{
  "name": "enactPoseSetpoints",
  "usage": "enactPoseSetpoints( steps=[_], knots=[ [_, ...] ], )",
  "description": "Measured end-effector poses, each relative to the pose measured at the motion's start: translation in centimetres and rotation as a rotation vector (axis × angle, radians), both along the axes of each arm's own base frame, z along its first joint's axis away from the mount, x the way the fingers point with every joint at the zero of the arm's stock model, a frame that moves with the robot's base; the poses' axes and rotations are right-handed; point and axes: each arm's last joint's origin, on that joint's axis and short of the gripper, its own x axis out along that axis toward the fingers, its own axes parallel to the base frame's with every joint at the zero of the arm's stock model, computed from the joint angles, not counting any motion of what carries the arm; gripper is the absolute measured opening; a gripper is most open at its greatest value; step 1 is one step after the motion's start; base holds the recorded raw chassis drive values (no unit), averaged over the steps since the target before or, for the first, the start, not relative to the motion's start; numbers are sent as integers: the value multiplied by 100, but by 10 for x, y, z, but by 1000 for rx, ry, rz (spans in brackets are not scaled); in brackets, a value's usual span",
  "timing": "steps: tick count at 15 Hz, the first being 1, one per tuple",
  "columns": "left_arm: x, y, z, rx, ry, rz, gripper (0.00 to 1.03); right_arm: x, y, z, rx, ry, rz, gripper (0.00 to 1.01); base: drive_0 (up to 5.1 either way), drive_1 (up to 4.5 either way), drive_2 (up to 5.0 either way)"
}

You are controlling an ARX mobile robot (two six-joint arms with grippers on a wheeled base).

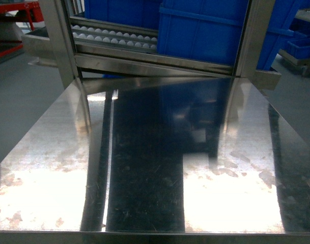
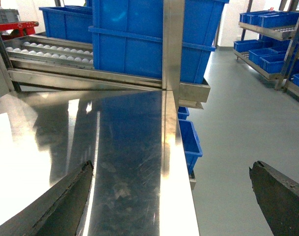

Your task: Pick capacitor and pack into box

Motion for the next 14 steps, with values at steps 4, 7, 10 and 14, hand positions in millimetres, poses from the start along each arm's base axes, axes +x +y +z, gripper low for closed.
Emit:
enactPoseSetpoints(
  steps=[4, 7, 10, 14],
  knots=[
    [0, 0, 0, 0, -3, 0, 44, 0, 0, 0, 0, -3, 0, 98, 0, 0, 0],
    [0, 0, 0, 0, -3, 0, 44, 0, 0, 0, 0, -1, 0, 98, 0, 0, 0],
    [0, 0, 0, 1, -1, 0, 44, 0, 0, 0, 0, 0, 0, 98, 0, 0, 0],
    [0, 0, 0, 3, 1, 0, 44, 0, 0, 0, 0, 0, 0, 98, 0, 0, 0]
  ],
)
